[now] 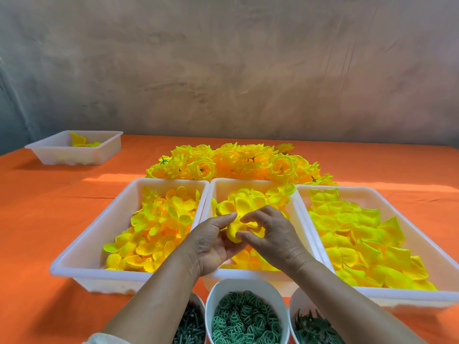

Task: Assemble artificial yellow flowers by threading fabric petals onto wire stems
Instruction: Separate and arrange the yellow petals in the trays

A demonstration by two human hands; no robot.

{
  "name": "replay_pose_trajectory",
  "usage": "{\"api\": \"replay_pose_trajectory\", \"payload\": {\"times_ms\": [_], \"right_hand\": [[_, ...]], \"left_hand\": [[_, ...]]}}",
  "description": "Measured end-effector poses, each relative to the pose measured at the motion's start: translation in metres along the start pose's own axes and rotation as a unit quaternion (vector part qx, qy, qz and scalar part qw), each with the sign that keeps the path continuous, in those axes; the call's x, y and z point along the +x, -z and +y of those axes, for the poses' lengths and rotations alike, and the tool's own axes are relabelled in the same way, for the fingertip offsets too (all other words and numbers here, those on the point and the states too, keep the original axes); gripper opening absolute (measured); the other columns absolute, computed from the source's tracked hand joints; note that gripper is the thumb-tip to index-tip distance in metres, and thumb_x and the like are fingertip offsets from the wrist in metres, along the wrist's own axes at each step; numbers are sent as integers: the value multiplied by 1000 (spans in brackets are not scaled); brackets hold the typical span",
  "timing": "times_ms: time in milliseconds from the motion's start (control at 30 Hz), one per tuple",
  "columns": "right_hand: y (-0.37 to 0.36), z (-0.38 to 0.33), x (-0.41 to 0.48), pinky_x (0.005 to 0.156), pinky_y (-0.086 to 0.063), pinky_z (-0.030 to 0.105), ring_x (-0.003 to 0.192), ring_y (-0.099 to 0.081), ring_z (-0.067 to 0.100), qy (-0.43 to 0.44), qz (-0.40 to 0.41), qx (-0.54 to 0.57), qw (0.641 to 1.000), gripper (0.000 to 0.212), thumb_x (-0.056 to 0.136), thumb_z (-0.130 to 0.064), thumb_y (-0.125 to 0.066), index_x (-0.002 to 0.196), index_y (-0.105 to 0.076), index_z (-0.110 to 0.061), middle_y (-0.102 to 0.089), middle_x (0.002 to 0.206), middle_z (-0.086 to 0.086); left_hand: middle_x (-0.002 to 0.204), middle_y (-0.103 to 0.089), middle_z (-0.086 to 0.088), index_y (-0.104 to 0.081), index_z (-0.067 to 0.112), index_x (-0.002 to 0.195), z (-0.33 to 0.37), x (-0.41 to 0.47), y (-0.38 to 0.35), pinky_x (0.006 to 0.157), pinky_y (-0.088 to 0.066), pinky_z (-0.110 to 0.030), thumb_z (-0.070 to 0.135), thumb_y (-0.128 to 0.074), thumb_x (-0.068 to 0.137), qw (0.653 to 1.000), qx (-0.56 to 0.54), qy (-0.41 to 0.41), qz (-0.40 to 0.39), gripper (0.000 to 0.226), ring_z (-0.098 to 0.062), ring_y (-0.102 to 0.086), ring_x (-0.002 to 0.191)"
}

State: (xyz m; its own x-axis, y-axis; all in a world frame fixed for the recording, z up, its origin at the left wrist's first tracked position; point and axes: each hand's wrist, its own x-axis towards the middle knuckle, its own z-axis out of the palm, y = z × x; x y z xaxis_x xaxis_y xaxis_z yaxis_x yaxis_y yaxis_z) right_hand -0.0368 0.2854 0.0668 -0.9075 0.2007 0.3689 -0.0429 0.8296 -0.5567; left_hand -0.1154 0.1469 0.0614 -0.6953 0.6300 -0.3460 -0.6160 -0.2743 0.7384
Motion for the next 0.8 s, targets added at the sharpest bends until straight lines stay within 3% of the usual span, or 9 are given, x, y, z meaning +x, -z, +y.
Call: {"api": "replay_pose_trajectory", "payload": {"times_ms": [100,200,333,467,633,800], "right_hand": [[1,0,1,84,-41,28,101,-49,13,-13,-12,17,1000,26,77,-46,-75,99,-71,-33,-55,100,-10],[2,-1,-1,86,-43,32,101,-49,13,-9,-23,20,999,20,78,-47,-73,95,-72,-36,-55,100,-10],[3,0,-1,86,-44,33,100,-51,12,-11,-26,48,998,11,81,-40,-73,90,-75,-34,-55,96,-10],[3,2,0,87,-41,31,102,-52,13,1,-13,58,998,12,87,-32,-70,94,-78,-26,-59,98,-5],[1,4,2,84,-41,30,102,-53,16,3,-13,48,999,16,92,-31,-64,98,-76,-22,-62,99,-2],[2,3,3,84,-46,35,97,-56,15,-8,-14,45,999,24,86,-43,-68,99,-74,-23,-62,98,-3]], "left_hand": [[104,-66,-20,-62,2,118,0,-2,-1,76,-59,-40,15,-66,88,1000,0,-5,-7,33,-32,-63,92],[101,-70,-22,-63,-1,114,0,-3,0,69,-61,-38,14,-65,89,1000,-8,-4,-14,29,-34,-69,87],[99,-70,-20,-60,1,117,-1,-3,0,72,-61,-38,15,-64,90,1000,4,-8,-8,30,-32,-67,93],[90,-72,-20,-59,1,112,0,-3,-1,74,-62,-40,11,-59,93,1000,-7,-14,-14,21,-26,-72,75],[102,-70,-26,-56,-6,122,0,-2,-2,71,-63,-39,4,-57,95,1000,-17,-9,-11,28,-29,-73,83],[88,-70,-21,-58,-2,104,0,-4,-2,76,-62,-40,1,-62,89,1000,-8,-13,-24,16,-26,-71,72]]}}
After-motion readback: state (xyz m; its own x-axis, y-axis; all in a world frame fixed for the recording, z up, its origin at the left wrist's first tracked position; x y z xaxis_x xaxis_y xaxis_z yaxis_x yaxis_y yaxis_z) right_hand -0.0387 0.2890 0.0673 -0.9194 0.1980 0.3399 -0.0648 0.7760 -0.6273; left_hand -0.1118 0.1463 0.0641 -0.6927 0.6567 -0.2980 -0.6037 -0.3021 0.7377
